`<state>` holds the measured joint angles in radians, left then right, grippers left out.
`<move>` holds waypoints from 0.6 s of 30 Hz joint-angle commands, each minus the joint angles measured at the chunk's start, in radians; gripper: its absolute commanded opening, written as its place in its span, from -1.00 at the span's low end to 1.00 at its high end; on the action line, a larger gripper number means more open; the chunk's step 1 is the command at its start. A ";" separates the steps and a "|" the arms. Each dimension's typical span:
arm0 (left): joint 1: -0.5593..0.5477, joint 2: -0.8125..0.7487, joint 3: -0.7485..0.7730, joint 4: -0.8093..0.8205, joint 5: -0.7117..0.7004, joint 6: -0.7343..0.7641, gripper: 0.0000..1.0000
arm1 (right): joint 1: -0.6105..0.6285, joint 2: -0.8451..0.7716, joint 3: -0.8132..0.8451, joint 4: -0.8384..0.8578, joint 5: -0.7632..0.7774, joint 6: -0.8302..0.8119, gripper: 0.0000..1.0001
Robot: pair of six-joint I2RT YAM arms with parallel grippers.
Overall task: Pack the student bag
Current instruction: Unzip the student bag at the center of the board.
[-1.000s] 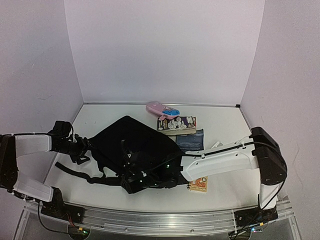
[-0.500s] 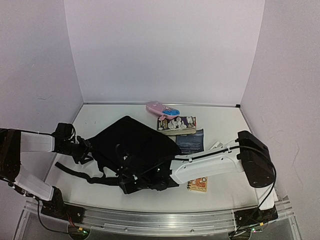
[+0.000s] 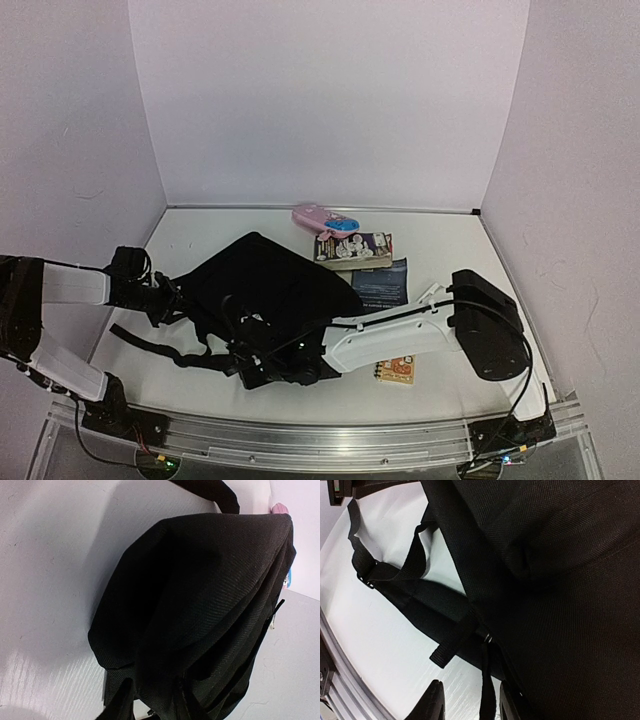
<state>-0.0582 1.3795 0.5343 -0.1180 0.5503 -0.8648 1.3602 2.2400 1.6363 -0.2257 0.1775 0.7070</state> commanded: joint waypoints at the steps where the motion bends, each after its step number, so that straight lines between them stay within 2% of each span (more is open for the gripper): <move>1: -0.004 0.013 -0.005 0.045 0.011 0.001 -0.60 | -0.003 0.031 0.051 -0.018 0.079 0.007 -0.46; 5: -0.003 0.022 -0.001 0.049 0.004 0.000 -0.83 | -0.006 0.027 0.053 -0.032 0.118 0.019 -0.86; 7: -0.004 0.023 0.005 0.045 -0.004 0.002 -0.93 | -0.006 0.007 0.043 -0.035 0.138 0.021 -0.99; 13: -0.003 0.028 0.041 0.014 -0.056 0.020 -0.99 | -0.006 -0.080 -0.042 -0.036 0.145 0.029 -1.00; 18: 0.001 0.050 0.069 0.014 -0.099 0.026 -0.99 | -0.006 -0.166 -0.144 -0.037 0.077 0.071 -1.00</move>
<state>-0.0645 1.4031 0.5440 -0.1113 0.5339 -0.8620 1.3598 2.1958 1.5593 -0.2344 0.2669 0.7348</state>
